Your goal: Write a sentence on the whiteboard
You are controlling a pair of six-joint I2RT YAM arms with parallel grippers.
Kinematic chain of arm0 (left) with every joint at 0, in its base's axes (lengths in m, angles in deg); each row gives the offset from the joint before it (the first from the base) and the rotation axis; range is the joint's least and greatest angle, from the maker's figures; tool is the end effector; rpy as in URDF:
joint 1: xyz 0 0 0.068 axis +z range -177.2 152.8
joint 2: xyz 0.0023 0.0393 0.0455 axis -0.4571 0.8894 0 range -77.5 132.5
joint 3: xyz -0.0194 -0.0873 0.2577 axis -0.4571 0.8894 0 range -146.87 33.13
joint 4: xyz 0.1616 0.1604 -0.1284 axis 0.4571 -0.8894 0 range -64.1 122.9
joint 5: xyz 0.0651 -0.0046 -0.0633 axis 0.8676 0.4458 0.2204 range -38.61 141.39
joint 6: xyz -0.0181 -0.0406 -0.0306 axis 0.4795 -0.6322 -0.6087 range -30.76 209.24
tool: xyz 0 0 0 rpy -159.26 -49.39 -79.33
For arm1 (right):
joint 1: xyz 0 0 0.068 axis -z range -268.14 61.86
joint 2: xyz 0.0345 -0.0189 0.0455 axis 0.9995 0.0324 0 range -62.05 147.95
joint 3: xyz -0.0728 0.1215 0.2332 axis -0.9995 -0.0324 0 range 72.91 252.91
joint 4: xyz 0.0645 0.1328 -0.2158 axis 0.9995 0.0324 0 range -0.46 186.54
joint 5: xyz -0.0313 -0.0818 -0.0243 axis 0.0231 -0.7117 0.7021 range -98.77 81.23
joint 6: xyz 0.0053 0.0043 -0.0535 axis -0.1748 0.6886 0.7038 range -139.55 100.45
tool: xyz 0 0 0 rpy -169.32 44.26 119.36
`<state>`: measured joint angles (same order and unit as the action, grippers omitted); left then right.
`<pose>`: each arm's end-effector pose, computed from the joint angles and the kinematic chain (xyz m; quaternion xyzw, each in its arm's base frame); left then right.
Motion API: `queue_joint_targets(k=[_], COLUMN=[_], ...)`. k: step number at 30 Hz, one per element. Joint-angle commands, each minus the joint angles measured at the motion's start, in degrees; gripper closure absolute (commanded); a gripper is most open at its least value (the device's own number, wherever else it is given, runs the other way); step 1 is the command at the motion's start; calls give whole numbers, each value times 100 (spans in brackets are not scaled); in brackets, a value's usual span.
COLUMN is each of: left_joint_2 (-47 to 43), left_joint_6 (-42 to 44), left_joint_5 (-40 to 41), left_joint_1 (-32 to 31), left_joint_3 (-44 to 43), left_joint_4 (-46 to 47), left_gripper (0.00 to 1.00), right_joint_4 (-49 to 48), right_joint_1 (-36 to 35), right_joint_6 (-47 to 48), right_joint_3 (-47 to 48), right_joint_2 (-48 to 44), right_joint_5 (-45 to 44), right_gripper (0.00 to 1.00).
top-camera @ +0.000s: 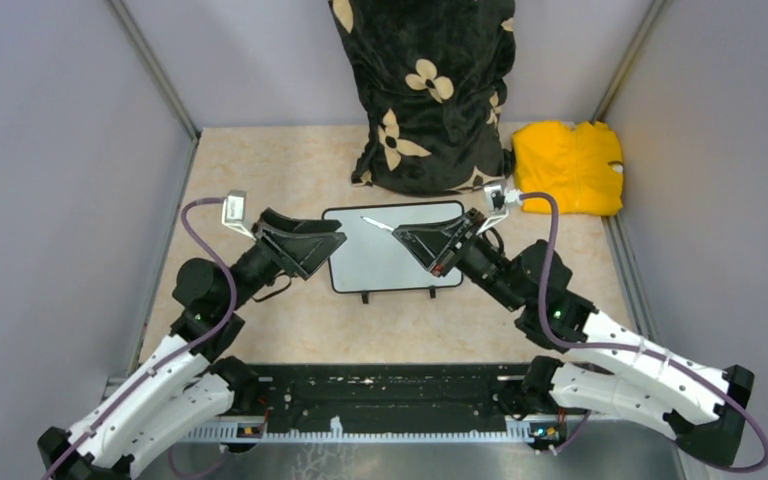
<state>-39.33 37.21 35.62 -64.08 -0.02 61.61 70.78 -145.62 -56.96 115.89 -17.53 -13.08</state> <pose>0.1230 -0.1043 0.3584 0.0424 0.5521 -0.6343 0.5395 0.1007 0.1527 0.3844 -0.0734 0.5890 0.5775 0.5605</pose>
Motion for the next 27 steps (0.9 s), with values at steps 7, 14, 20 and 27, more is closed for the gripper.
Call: queue_joint_targets(k=[7,14,20,27], left_joint_2=[-631,-300,-80,-389], left_joint_6=[3589,4378,4374,4596], left_joint_5=[1738,2473,2963,3009], left_joint_1=[-12,-12,-18,-13], left_joint_3=[-869,-755,-415,16], left_joint_4=[-3024,-3029,-2916,-2534], left_gripper=[10,9,9,7], right_joint_4=[4588,5196,5236,4466], right_joint_1=[17,11,-111,-116], right_joint_6=[1402,1431,1561,1775], right_joint_3=[1687,2104,2312,2147], right_joint_2=[191,690,1036,956], right_joint_5=[-2126,-2683,-2881,-2377], right_gripper=[100,100,100,100])
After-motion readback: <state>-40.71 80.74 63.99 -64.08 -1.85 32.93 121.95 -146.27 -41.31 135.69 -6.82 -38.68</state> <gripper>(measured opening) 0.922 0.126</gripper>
